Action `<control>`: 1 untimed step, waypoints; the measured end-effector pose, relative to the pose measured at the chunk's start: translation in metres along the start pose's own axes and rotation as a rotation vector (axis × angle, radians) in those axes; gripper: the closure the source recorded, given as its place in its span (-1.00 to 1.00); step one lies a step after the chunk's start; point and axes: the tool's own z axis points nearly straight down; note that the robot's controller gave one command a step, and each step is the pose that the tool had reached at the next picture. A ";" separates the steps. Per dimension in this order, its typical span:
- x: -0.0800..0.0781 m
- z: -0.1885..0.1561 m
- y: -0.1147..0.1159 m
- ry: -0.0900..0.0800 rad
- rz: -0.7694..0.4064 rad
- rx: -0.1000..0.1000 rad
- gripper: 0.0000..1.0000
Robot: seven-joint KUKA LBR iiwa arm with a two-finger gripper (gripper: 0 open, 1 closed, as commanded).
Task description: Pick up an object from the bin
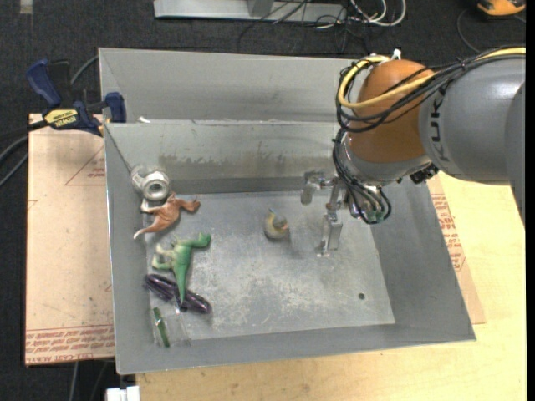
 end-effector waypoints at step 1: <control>0.013 0.064 0.035 -0.003 0.056 0.001 -1.00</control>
Offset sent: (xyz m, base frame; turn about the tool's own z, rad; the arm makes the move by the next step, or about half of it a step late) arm 0.0286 0.0522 -0.0518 0.1317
